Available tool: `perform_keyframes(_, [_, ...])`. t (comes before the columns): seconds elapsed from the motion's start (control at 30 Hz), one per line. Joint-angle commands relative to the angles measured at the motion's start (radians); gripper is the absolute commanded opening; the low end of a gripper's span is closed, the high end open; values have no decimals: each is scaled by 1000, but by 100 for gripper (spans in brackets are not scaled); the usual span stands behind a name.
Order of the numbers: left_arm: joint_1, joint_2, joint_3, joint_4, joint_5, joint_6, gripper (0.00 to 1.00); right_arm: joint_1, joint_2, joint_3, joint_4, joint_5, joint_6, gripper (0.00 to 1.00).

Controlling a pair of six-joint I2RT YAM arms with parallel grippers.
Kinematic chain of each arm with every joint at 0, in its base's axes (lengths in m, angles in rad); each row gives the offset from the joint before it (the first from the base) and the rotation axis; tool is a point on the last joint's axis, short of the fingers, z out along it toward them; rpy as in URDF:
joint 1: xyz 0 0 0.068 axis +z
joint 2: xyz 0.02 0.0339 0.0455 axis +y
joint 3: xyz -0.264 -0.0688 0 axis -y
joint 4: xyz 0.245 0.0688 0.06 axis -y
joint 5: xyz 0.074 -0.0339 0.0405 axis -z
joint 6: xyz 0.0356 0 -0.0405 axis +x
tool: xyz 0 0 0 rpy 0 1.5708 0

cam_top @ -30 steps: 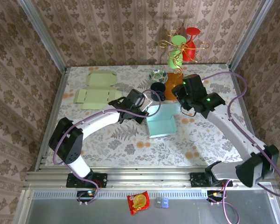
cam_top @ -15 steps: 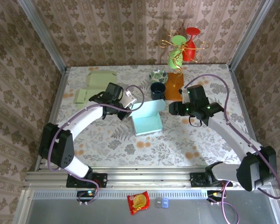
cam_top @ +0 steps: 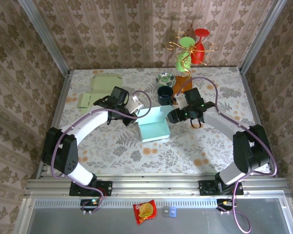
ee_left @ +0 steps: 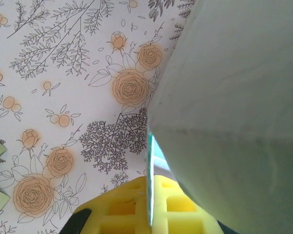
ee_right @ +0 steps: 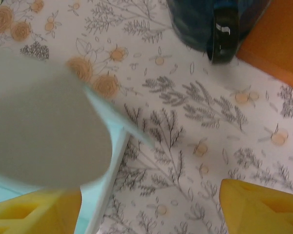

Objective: Fold the paper box

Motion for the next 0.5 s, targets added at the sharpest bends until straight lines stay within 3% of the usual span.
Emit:
perform_keyframes(0.0, [10,18,-2,-5,11,13,4,8,38,68,34,4,-60,74])
perform_keyframes(0.47, [20,48,12,33,-2,-35,8,28,128,175,-36,-49,-28,39])
